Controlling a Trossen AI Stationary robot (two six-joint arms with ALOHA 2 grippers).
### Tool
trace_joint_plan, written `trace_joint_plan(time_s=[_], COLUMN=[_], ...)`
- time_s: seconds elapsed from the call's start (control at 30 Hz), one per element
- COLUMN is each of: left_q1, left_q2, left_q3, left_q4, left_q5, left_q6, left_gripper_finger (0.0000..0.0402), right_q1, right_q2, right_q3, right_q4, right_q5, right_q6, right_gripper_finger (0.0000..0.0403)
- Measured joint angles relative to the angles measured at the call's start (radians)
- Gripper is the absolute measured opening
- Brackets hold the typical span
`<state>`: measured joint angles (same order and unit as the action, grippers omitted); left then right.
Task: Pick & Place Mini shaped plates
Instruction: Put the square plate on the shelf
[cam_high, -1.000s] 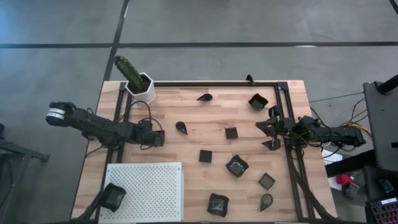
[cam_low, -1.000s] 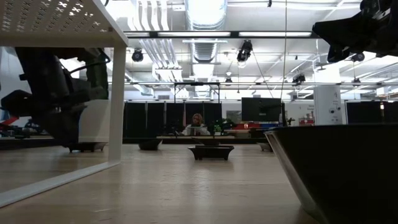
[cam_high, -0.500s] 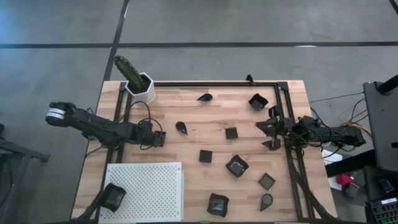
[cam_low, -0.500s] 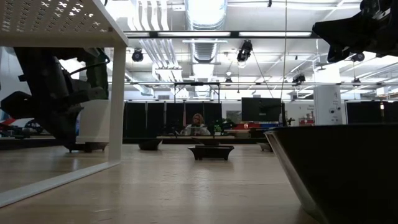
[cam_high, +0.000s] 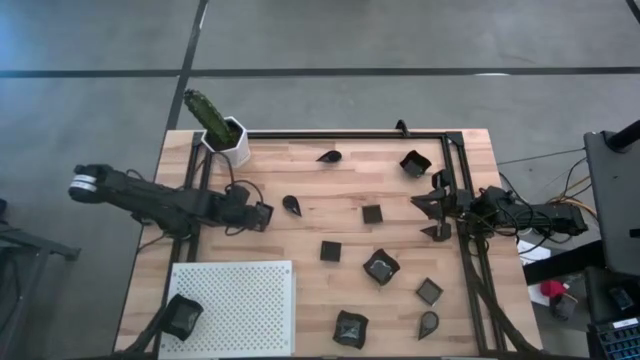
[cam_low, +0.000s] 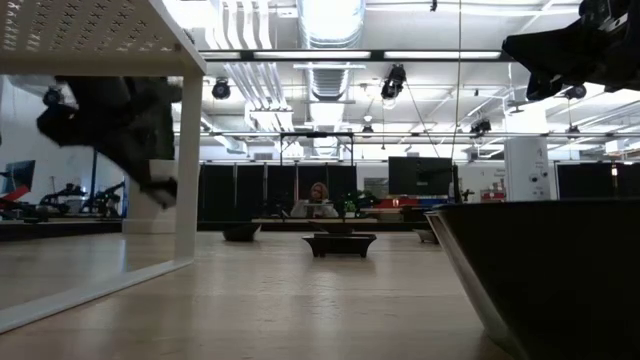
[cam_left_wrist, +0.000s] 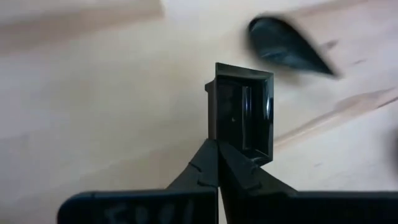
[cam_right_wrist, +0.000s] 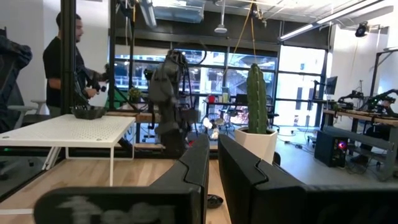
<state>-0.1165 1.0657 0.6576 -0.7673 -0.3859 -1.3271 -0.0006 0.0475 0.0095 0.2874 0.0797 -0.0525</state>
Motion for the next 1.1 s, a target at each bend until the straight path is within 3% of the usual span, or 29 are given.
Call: trace_joint_plan(time_s=[0.27,0.47,0.77,1.1], left_q1=[0.000,0.000,-0.010,-0.063], left_q2=[-0.043,-0.047,-0.048,-0.047], left_q3=[0.216,0.363,0.490,0.500], left_q4=[-0.158,-0.253,-0.289,-0.290], left_q5=[-0.044,0.014,0.296,0.625], left_q6=[0.130,0.262,0.506,0.631], left_gripper_finger=[0.0000,0.0000,0.0000,0.0000], right_q1=[0.000,0.000,0.000,0.000], right_q2=[0.000,0.000,0.000,0.000], right_q3=[0.000,0.000,0.000,0.000], right_q4=[0.000,0.000,-0.004,-0.022], right_q5=[0.000,0.000,0.000,0.000], right_q6=[0.000,0.000,0.000,0.023], right_gripper_finger=[0.0034,0.0034,0.0034,0.0034])
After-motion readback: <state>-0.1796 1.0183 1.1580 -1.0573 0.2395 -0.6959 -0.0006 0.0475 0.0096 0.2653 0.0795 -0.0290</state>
